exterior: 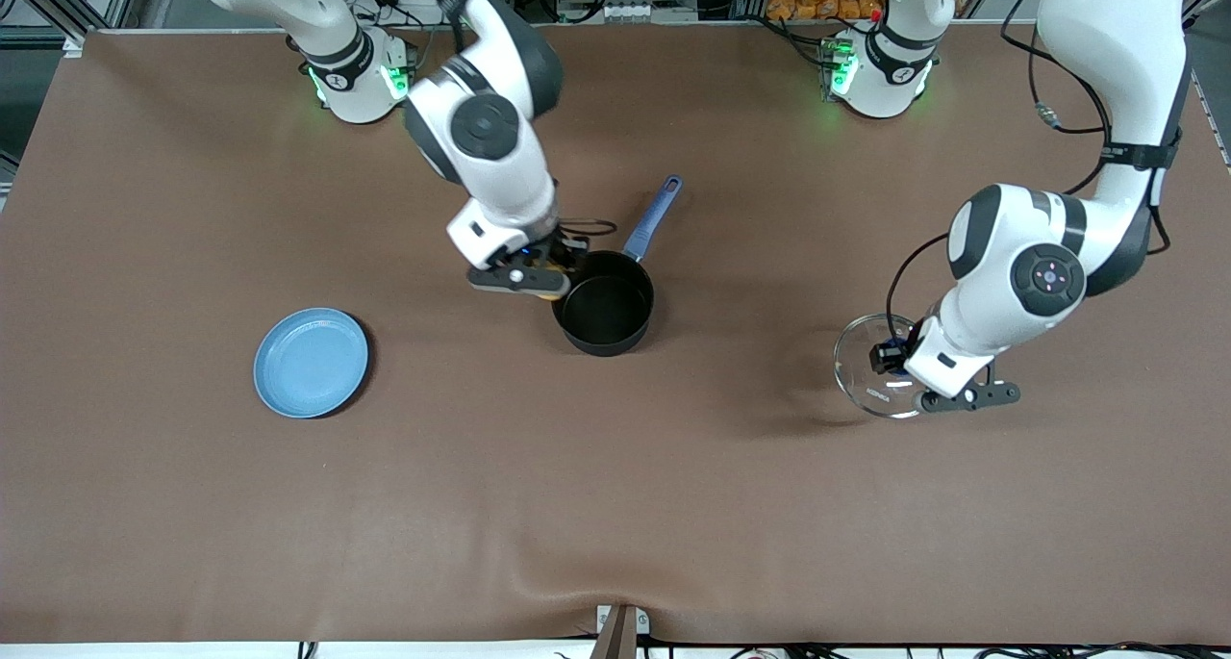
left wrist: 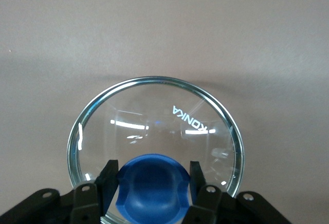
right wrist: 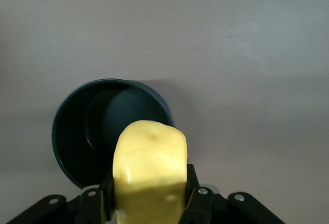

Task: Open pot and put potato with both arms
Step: 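Lower the potato into the pot and open the right gripper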

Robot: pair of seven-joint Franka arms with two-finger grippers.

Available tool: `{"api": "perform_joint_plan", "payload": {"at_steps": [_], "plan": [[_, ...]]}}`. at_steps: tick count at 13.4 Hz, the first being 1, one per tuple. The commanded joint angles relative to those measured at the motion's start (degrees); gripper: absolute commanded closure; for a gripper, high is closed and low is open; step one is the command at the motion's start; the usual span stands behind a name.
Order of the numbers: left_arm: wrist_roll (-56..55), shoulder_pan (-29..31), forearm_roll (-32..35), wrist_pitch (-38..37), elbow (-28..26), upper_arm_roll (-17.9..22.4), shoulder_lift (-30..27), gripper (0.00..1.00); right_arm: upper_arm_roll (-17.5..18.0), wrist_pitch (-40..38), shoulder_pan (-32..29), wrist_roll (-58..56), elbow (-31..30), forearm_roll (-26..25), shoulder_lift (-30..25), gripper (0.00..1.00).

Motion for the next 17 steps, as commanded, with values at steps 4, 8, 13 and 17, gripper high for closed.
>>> {"api": "perform_joint_plan", "payload": {"at_steps": [4,8,13,17], "plan": [[7.8,5.4,-0.7,10.8,-12.6,-0.7,-5.7,1.00,-0.8,6.3,3.4,4.5,7.4,-4.2,13.3,1.00],[8.0,5.5,-0.7,16.6,-15.8,-0.6,-4.6,1.00,-0.8,9.3,4.1,4.6,7.4,-4.0,16.7,1.00],[8.0,5.7,-0.7,19.0,-16.2,-0.6,-1.8,1.00,-0.8,10.5,4.4,5.2,7.4,-3.9,17.8,0.00],[8.0,6.5,-0.8,19.1,-14.7,-0.5,0.5,0.13,-0.9,7.6,3.7,4.8,7.4,-3.6,15.7,0.00]]}}
